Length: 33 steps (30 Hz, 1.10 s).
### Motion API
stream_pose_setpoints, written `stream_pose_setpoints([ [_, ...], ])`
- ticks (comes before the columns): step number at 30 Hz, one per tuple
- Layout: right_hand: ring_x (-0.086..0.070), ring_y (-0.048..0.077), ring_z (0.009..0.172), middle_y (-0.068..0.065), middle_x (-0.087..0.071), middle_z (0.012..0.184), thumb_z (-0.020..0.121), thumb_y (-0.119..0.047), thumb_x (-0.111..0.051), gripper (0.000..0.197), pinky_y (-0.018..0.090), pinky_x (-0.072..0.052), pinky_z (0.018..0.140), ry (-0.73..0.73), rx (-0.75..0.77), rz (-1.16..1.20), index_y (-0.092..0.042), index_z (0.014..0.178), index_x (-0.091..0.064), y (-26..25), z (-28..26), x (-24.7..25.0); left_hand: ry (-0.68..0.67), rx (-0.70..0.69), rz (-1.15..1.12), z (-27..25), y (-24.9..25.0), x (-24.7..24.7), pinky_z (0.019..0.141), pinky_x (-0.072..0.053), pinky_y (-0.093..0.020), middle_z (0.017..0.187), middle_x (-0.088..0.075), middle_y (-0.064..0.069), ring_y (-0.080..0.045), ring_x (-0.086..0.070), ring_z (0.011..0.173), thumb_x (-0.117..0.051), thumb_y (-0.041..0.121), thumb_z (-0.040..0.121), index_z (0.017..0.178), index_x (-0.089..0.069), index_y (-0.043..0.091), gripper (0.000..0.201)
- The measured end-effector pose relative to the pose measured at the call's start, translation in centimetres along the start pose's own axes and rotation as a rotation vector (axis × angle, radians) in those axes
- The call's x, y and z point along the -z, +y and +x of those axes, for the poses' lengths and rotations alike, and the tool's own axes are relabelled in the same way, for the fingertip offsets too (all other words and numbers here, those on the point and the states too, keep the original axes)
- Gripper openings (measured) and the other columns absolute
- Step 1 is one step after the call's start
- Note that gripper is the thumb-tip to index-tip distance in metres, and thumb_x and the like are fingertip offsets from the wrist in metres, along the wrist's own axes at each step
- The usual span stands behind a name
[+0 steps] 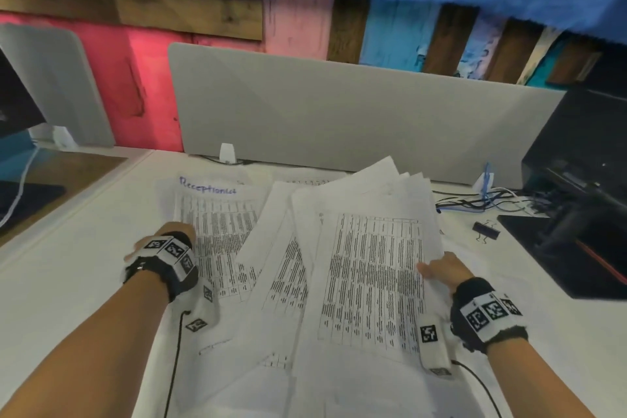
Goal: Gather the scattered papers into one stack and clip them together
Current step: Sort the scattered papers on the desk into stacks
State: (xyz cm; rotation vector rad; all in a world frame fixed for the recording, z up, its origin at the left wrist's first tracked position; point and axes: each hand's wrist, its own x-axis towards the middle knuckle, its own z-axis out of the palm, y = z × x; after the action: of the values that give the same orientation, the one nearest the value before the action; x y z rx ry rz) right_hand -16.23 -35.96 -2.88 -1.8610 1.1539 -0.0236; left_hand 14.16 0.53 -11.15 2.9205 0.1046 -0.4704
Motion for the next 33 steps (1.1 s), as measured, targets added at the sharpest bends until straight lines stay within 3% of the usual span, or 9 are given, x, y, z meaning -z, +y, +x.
stream_pose_setpoints([
  [3,-0.05,0.035,0.106,0.027,-0.048,0.131,0.089,-0.001,-0.051,0.045,0.037,-0.041,0.089,0.004,0.0,0.019,0.011,0.131,-0.036,0.3,-0.1,-0.5,-0.035,0.027,-0.052,-8.1,1.1,2.6,0.102,-0.044,-0.039,0.135,-0.048,-0.01,-0.032,-0.052,0.121,-0.052,0.029,0.069,0.128,-0.044,0.013,0.061],
  [6,-0.047,0.039,0.119,0.027,-0.047,0.133,0.089,-0.001,-0.051,0.048,0.038,-0.041,0.091,0.005,-0.032,-0.001,0.01,0.132,-0.035,0.4,0.1,-1.4,0.045,-0.048,-0.051,-12.7,1.7,3.6,0.1,-0.046,-0.039,0.135,-0.044,-0.015,-0.033,-0.052,0.119,-0.05,0.02,0.077,0.128,-0.042,0.01,0.052],
  [9,-0.048,0.04,0.119,0.027,-0.049,0.131,0.088,-0.001,-0.051,0.046,0.041,-0.041,0.095,-0.009,-0.026,0.01,0.011,0.13,-0.038,0.4,0.3,-1.8,-0.039,0.044,-0.322,-12.3,2.8,4.5,0.111,-0.034,-0.035,0.149,-0.031,-0.018,-0.031,-0.037,0.135,-0.049,0.021,0.093,0.142,-0.03,0.003,0.056],
  [12,-0.049,0.041,0.118,0.028,-0.051,0.128,0.088,0.0,-0.05,0.042,0.042,-0.041,0.094,-0.016,-0.013,0.032,0.012,0.127,-0.041,0.7,0.3,-1.8,-0.109,0.143,-0.607,-11.8,3.3,4.8,0.116,-0.023,-0.037,0.154,-0.016,-0.022,-0.035,-0.025,0.141,-0.068,0.018,0.082,0.146,-0.011,-0.005,0.089],
  [15,-0.047,0.039,0.12,0.026,-0.051,0.13,0.089,-0.002,-0.05,0.042,0.04,-0.04,0.097,-0.014,0.007,0.047,0.011,0.128,-0.041,0.9,0.1,-2.0,-0.183,0.134,-0.62,-12.4,3.4,4.8,0.111,-0.033,-0.038,0.145,-0.036,-0.023,-0.035,-0.038,0.133,-0.07,0.013,0.079,0.138,-0.031,-0.009,0.074],
  [23,-0.051,0.036,0.112,0.026,-0.052,0.127,0.091,-0.005,-0.05,0.041,0.04,-0.041,0.097,0.021,0.04,0.142,0.008,0.129,-0.042,1.3,-0.6,-2.6,-0.249,-0.068,-0.829,-12.7,5.0,5.2,0.111,-0.028,-0.043,0.151,-0.028,-0.021,-0.036,-0.029,0.139,-0.059,0.032,0.087,0.145,-0.023,-0.002,0.076],
  [26,-0.046,0.04,0.122,0.025,-0.05,0.132,0.09,-0.004,-0.051,0.045,0.044,-0.037,0.103,0.022,0.044,0.265,0.007,0.132,-0.039,1.7,-0.4,-2.5,-0.274,-0.119,-0.84,-12.6,5.1,4.2,0.114,-0.023,-0.044,0.151,-0.028,-0.018,-0.034,-0.025,0.141,-0.073,0.034,0.075,0.145,-0.019,0.0,0.094],
  [29,-0.045,0.038,0.124,0.021,-0.05,0.134,0.089,-0.005,-0.055,0.049,0.048,-0.035,0.107,-0.029,0.074,0.346,0.003,0.134,-0.04,1.6,-0.9,-2.3,-0.256,-0.177,-0.782,-11.9,5.1,3.5,0.113,-0.03,-0.046,0.146,-0.039,-0.013,-0.033,-0.037,0.135,-0.091,0.036,0.044,0.143,-0.027,0.003,0.122],
  [33,-0.051,0.036,0.117,0.019,-0.056,0.127,0.086,-0.006,-0.059,0.047,0.048,-0.038,0.103,-0.115,0.097,0.38,0.0,0.131,-0.045,1.3,-1.3,-1.4,-0.162,-0.226,-0.89,-10.6,4.9,4.0,0.106,-0.038,-0.05,0.134,-0.053,-0.016,-0.035,-0.05,0.123,-0.09,0.031,0.044,0.134,-0.04,0.001,0.108],
])
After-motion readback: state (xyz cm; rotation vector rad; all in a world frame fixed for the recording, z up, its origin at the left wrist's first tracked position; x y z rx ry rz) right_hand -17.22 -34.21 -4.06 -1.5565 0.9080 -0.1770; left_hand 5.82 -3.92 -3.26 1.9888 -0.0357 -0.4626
